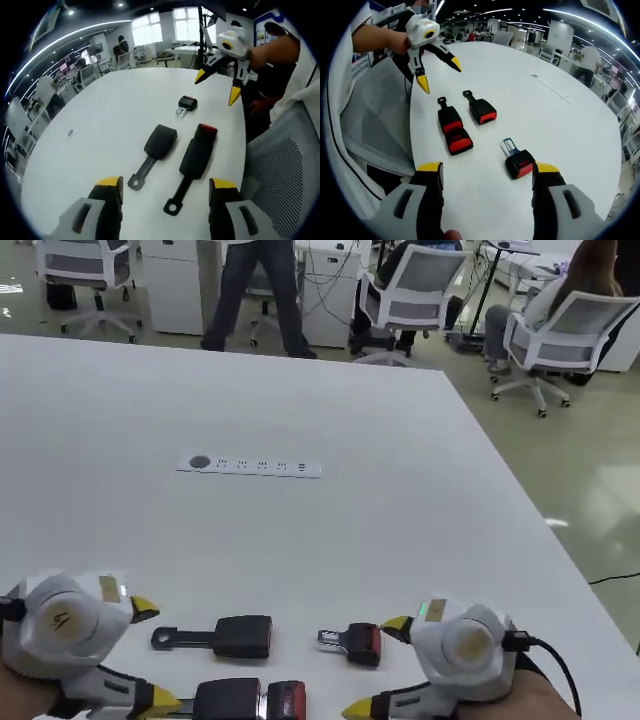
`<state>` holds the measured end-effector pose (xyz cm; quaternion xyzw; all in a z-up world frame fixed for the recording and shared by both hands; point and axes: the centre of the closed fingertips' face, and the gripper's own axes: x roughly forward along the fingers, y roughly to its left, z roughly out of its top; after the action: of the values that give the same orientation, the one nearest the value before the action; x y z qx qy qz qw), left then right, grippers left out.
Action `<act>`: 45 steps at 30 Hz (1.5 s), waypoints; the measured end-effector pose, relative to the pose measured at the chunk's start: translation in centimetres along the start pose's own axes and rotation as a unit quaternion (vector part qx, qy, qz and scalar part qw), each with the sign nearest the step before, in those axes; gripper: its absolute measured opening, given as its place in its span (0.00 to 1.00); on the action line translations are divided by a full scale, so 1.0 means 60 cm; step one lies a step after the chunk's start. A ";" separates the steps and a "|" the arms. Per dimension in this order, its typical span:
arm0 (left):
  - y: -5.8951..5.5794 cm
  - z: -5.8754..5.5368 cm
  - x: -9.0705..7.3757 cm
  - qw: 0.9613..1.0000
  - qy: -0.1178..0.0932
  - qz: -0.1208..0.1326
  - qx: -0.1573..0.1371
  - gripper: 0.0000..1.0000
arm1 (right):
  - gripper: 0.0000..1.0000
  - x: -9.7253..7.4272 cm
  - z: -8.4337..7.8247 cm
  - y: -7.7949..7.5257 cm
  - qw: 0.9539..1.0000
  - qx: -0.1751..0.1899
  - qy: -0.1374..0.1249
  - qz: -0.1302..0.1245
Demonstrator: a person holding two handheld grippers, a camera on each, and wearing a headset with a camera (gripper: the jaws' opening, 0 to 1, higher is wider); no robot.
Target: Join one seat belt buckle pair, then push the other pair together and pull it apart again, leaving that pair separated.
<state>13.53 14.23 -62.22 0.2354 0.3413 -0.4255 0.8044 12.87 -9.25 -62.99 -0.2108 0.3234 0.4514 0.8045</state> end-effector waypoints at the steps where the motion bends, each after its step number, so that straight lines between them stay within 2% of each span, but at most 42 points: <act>1: 0.004 -0.014 -0.007 1.000 0.013 0.009 -0.013 0.72 | 0.74 -0.003 -0.002 0.002 1.000 0.004 -0.001 -0.001; 2: 0.005 -0.023 -0.013 1.000 0.020 0.013 -0.020 0.73 | 0.75 -0.009 -0.005 0.002 1.000 0.010 -0.003 -0.003; 7: 0.019 -0.060 -0.046 0.998 0.014 0.041 -0.056 0.81 | 0.79 -0.029 -0.016 0.004 0.999 0.028 -0.009 -0.016; 11: 0.017 -0.062 -0.062 0.993 -0.017 0.051 -0.107 0.89 | 0.87 -0.039 -0.030 0.005 0.998 0.051 -0.007 -0.031; 13: 0.010 -0.065 -0.071 0.993 -0.015 0.057 -0.105 0.92 | 0.98 -0.043 -0.038 0.001 0.997 0.060 -0.001 -0.048; 16: 0.005 -0.080 -0.075 0.991 -0.017 0.064 -0.114 1.00 | 1.00 -0.048 -0.038 0.005 0.996 0.080 -0.005 -0.048; 19: 0.004 -0.108 -0.075 0.989 -0.009 0.064 -0.133 1.00 | 0.99 -0.049 -0.037 0.004 0.996 0.077 -0.008 -0.053; 22: 0.007 -0.112 -0.080 0.988 -0.010 0.070 -0.139 1.00 | 0.99 -0.053 -0.030 0.003 0.995 0.078 -0.015 -0.059; 27: 0.008 -0.093 -0.084 0.986 -0.025 0.078 -0.146 1.00 | 0.99 -0.059 -0.024 -0.004 0.994 0.083 -0.025 -0.070; 33: 0.002 -0.081 -0.077 0.987 -0.031 0.072 -0.143 1.00 | 0.99 -0.058 -0.021 -0.005 0.993 0.085 -0.029 -0.075; 38: 0.005 -0.074 -0.075 0.986 -0.037 0.076 -0.143 1.00 | 0.99 -0.060 -0.019 -0.001 0.993 0.085 -0.031 -0.077; 45: 0.000 -0.078 -0.074 0.986 -0.031 0.075 -0.145 1.00 | 0.99 -0.055 -0.029 0.008 0.993 0.081 -0.019 -0.082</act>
<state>10.07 19.69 -61.98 0.1275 0.3555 -0.3173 0.8698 10.65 -12.04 -61.89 -0.1622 0.3250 0.3601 0.8593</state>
